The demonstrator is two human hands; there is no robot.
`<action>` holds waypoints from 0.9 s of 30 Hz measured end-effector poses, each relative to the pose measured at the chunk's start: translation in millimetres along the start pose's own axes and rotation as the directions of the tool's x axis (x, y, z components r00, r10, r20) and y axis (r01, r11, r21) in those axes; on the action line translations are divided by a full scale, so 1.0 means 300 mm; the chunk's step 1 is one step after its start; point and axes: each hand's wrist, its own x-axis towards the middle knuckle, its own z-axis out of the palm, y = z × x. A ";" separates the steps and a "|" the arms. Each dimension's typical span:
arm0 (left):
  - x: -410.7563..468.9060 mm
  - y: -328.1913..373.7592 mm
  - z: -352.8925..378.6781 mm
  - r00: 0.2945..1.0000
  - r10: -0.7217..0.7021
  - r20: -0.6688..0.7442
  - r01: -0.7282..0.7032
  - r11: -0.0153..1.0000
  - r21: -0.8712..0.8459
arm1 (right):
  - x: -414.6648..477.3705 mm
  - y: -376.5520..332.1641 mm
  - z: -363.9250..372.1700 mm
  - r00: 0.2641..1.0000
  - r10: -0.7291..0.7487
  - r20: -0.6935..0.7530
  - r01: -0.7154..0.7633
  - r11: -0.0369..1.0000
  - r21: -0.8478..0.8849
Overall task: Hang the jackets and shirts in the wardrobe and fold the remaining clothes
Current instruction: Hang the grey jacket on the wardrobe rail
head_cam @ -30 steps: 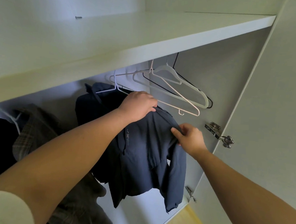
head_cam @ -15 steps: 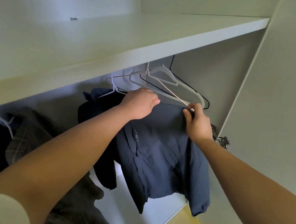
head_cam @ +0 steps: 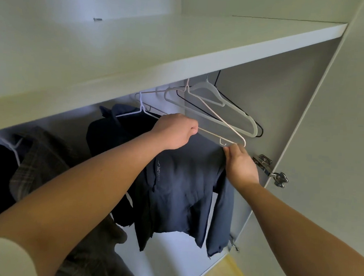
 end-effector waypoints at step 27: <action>0.023 -0.036 0.034 0.999 -0.013 -0.039 0.011 0.998 -0.069 | 0.046 -0.034 0.027 0.924 0.302 0.232 -0.357 0.900 0.249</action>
